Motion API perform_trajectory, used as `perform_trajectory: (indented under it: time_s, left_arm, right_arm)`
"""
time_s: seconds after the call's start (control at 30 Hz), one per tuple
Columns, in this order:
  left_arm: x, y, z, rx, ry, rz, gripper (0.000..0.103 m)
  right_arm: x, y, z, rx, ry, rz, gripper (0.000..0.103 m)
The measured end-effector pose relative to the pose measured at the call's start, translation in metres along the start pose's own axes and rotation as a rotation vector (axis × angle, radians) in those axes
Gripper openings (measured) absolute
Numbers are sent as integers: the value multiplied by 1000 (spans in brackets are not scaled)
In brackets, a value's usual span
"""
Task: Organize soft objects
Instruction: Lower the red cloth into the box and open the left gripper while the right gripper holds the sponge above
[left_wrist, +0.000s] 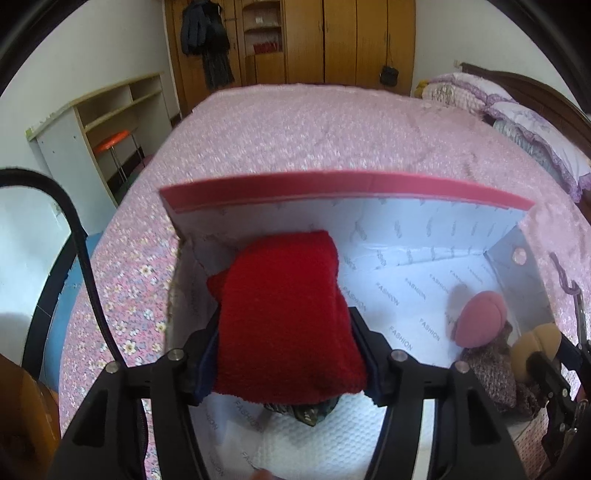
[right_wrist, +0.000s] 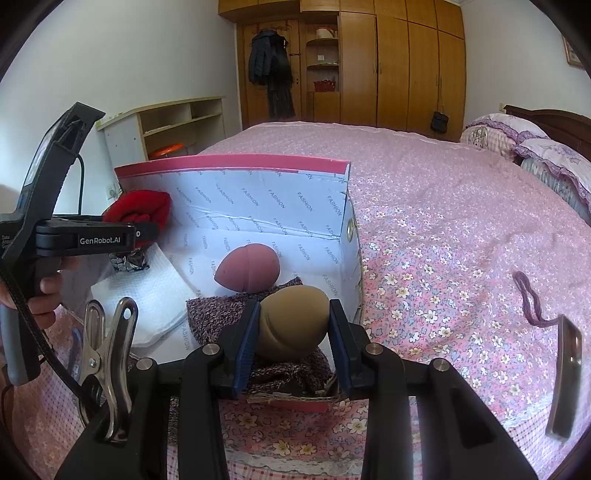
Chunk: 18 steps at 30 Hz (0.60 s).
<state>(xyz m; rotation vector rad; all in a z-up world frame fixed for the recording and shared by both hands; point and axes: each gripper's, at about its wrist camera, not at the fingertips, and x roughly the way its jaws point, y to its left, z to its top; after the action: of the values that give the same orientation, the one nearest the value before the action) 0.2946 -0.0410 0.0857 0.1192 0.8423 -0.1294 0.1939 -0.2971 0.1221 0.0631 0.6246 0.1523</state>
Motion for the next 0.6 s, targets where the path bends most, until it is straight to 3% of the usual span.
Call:
perform_trajectory:
  time_s: [0.07,0.6]
  left_arm:
    - [5,-2,2,5,27,-2,65]
    - [-21,-6,-7,31,8,-47,65]
  right_arm:
    - [0,0,0,-1,1,-1,37]
    - [1,-6,0,18,-7,17,40]
